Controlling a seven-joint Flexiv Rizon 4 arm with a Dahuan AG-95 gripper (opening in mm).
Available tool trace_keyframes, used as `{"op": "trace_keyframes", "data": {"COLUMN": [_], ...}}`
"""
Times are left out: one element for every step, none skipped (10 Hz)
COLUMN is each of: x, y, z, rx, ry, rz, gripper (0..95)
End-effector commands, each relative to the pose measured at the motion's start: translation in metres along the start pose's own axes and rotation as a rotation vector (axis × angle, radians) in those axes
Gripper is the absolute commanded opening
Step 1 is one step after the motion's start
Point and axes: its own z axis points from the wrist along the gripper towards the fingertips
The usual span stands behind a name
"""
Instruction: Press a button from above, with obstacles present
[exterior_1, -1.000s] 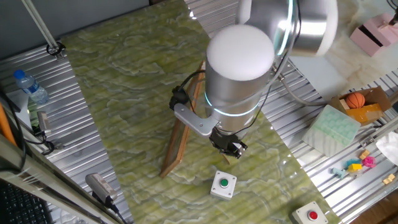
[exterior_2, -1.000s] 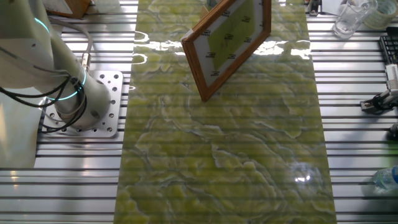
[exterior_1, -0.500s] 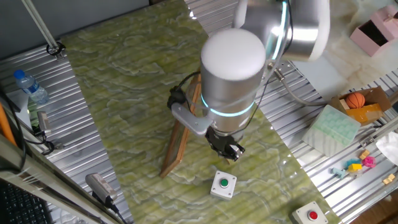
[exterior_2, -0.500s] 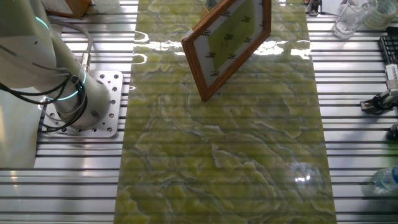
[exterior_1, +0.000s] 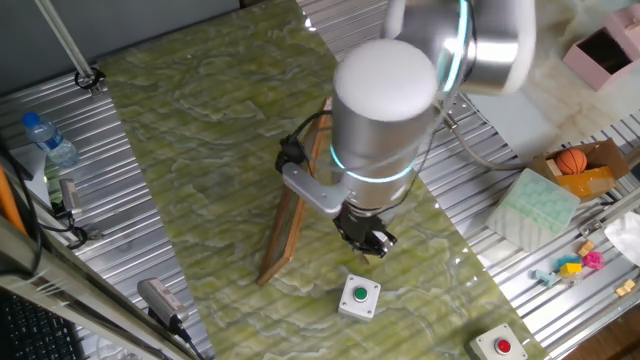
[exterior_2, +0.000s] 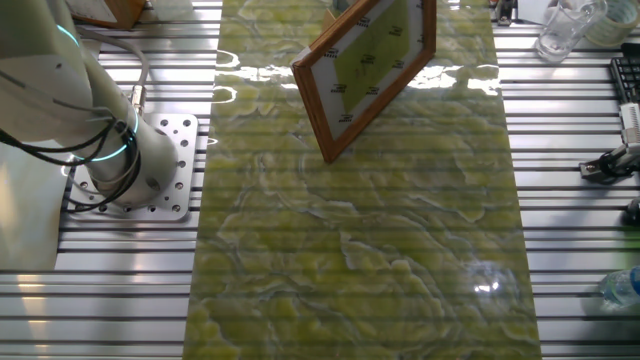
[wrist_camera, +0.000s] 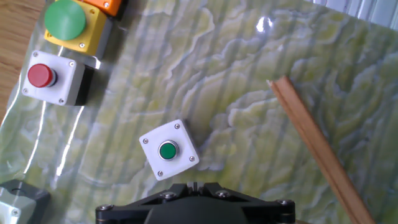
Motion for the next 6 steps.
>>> {"op": "trace_keyframes", "data": {"x": [-0.002,-0.001,-0.002,-0.006,-0.009,-0.014], "y": [0.015,0.02,0.032,0.037,0.04,0.042], "z": [0.013,0.014,0.02,0.026,0.029,0.035], "rx": [-0.052,-0.053,-0.051,-0.049,-0.047,-0.044], "ry": [-0.011,-0.01,-0.006,-0.004,-0.005,-0.006], "rz": [-0.001,0.008,0.037,0.047,0.049,0.051], "gripper": [0.0,0.0,0.0,0.0,0.0,19.0]}}
